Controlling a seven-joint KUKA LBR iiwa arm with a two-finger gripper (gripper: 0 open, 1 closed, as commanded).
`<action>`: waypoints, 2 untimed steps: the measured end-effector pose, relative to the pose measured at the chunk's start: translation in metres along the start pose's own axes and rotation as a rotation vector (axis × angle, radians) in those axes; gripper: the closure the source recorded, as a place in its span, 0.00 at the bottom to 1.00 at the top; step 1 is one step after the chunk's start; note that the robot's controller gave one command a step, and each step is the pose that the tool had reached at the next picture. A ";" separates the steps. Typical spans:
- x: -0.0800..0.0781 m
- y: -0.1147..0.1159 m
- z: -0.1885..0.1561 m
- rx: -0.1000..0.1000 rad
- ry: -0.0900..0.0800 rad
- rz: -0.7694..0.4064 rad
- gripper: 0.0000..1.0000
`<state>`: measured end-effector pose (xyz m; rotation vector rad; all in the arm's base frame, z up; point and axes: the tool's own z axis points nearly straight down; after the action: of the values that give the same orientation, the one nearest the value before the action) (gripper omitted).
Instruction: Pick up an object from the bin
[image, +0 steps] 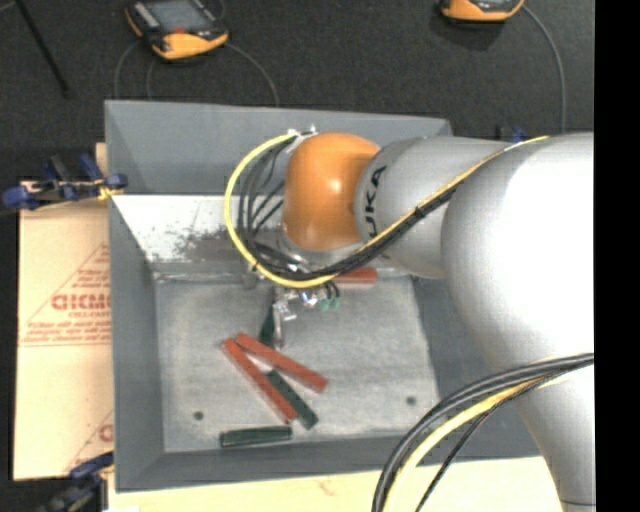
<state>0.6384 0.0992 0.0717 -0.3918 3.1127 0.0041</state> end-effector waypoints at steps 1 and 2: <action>0.018 0.028 -0.009 0.003 0.001 -0.198 1.00; 0.018 0.028 -0.009 0.003 0.001 -0.198 1.00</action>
Offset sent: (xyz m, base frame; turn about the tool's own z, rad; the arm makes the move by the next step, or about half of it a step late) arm 0.0000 0.0000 0.0000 0.0000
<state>0.6142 0.1221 0.0803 -0.6983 3.0588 -0.0011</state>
